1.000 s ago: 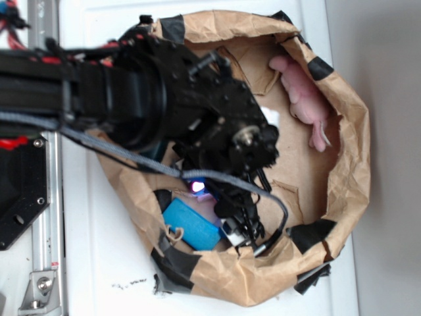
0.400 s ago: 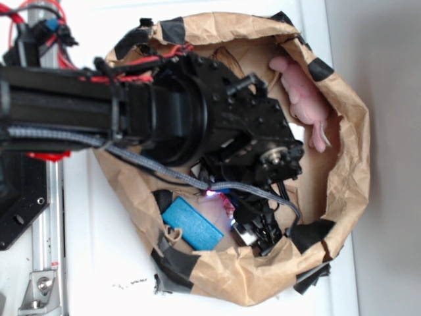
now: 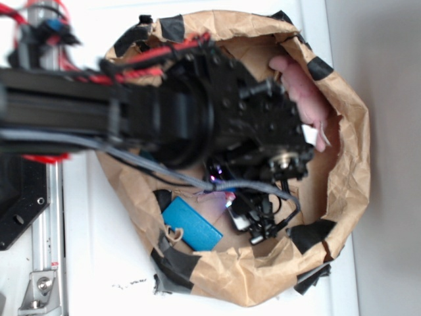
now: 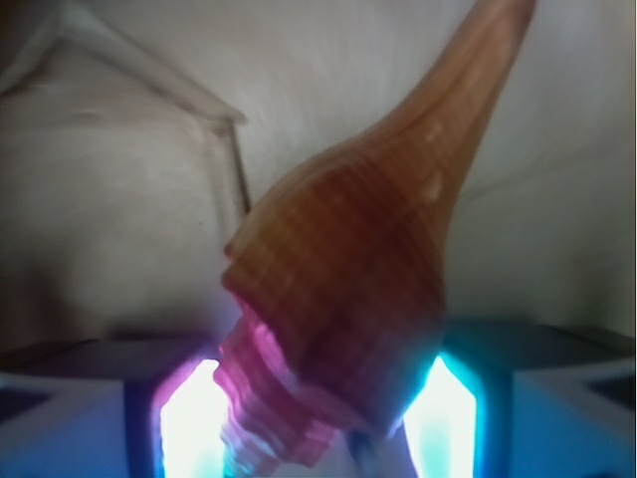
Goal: Grab the shell.
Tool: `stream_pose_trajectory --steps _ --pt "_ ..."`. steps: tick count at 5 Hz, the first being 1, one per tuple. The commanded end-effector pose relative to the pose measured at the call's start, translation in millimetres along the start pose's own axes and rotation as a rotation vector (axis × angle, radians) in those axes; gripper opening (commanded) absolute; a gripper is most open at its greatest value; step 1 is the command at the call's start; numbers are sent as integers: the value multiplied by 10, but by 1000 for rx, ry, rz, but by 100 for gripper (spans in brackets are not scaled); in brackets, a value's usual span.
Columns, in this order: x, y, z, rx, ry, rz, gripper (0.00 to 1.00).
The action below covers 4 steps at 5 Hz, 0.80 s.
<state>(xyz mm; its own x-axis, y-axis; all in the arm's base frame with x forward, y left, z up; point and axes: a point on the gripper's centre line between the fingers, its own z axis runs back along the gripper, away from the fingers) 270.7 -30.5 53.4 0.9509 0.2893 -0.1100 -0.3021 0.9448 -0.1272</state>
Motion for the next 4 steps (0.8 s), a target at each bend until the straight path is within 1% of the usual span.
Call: stream_pose_trajectory --steps 1,2,4 --pt "73 295 893 76 -193 -350 0" --pt "19 286 914 124 -184 -421 0" --pt "0 274 857 150 -184 -402 0"
